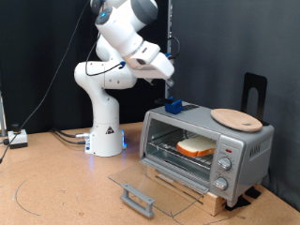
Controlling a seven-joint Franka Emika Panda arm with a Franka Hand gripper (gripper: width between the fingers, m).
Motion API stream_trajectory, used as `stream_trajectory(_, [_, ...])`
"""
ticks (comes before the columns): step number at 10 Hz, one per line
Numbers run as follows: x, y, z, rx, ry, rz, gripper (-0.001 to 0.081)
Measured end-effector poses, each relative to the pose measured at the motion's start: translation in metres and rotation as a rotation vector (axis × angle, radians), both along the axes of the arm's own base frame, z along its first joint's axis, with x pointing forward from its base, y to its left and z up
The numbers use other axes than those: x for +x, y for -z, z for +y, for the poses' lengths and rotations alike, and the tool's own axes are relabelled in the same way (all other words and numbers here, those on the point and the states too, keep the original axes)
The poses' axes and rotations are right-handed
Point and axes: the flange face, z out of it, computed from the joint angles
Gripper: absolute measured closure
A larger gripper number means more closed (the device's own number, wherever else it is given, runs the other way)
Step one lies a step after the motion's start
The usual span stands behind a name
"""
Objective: Make a piece of toast with the oven
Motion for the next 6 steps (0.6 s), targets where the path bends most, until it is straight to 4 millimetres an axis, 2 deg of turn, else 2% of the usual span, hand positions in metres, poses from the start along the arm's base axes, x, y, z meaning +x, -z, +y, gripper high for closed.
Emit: stream_trajectory(6, [0.016,0.023,-0.072,-0.023,0.008,0.000,-0.0003])
